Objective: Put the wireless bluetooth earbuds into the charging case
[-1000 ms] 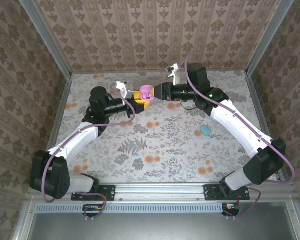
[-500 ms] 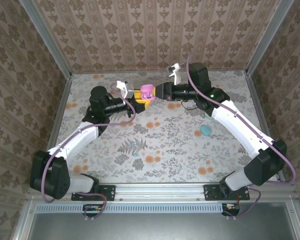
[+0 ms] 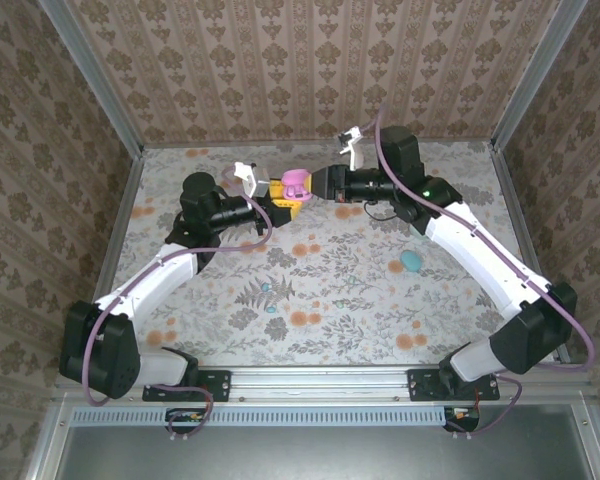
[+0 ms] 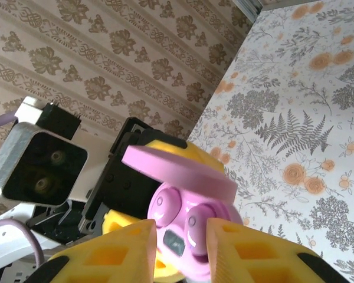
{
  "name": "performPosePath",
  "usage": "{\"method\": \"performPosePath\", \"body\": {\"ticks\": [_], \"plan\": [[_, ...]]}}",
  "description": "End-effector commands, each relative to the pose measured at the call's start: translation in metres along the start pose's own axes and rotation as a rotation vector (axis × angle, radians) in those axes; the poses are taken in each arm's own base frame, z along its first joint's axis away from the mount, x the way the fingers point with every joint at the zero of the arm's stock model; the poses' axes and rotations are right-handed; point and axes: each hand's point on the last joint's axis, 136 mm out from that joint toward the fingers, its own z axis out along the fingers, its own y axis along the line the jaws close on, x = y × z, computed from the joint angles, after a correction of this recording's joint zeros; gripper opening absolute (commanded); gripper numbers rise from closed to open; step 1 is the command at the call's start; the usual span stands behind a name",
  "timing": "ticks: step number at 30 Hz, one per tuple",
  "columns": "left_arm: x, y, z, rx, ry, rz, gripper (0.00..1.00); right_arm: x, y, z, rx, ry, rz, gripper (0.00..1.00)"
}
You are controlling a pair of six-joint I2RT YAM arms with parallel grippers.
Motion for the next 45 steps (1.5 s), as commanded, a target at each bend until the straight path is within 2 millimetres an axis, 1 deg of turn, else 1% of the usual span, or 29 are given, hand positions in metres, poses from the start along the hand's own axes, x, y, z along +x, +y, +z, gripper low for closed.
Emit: {"method": "performPosePath", "body": {"ticks": [1,6,8,9,10,13,16,17,20,23,25,28,30,33,36,45], "plan": [[-0.014,-0.003,0.0,-0.005,-0.024,0.058,0.37,-0.01,0.016,-0.027,-0.01,-0.078,-0.045,0.33],[-0.006,-0.003,0.0,-0.004,0.003,0.063,0.37,-0.025,-0.002,-0.054,0.076,-0.197,0.018,0.37],[-0.002,-0.002,0.001,-0.004,0.023,0.064,0.37,-0.031,-0.009,-0.06,0.11,-0.235,0.053,0.45],[-0.001,-0.003,0.001,-0.003,0.03,0.066,0.37,-0.034,-0.01,-0.06,0.117,-0.243,0.064,0.48],[0.001,-0.013,0.008,0.029,0.036,0.07,0.37,-0.037,-0.01,-0.059,0.118,-0.242,0.075,0.5],[0.002,-0.018,0.01,0.042,0.043,0.076,0.37,-0.043,-0.012,-0.05,0.108,-0.229,0.124,0.57],[0.003,-0.021,0.012,0.051,0.048,0.08,0.37,-0.049,-0.011,-0.043,0.09,-0.219,0.157,0.62],[0.003,-0.022,0.013,0.054,0.048,0.082,0.37,-0.049,-0.02,-0.034,0.099,-0.199,0.184,0.62],[0.003,-0.024,0.015,0.058,0.05,0.082,0.37,-0.049,-0.024,-0.021,0.079,-0.157,0.225,0.64],[0.002,-0.026,0.015,0.063,0.046,0.084,0.37,-0.044,-0.026,-0.01,0.057,-0.112,0.247,0.65],[0.001,-0.026,0.016,0.063,0.045,0.084,0.37,-0.038,-0.032,-0.005,0.07,-0.079,0.261,0.65],[-0.002,-0.026,0.016,0.06,0.038,0.091,0.37,-0.025,-0.045,0.002,0.114,-0.024,0.276,0.66],[-0.003,-0.025,0.016,0.05,0.035,0.093,0.37,-0.016,-0.05,0.006,0.115,0.008,0.295,0.66],[-0.006,-0.022,0.016,0.035,0.024,0.098,0.37,-0.004,-0.048,0.011,0.081,0.044,0.302,0.66],[-0.008,-0.019,0.016,0.015,0.018,0.105,0.37,0.003,-0.041,0.01,0.046,0.06,0.291,0.66],[-0.012,-0.014,0.019,0.002,0.007,0.109,0.37,0.018,-0.04,0.004,0.004,0.043,0.309,0.66]]}}
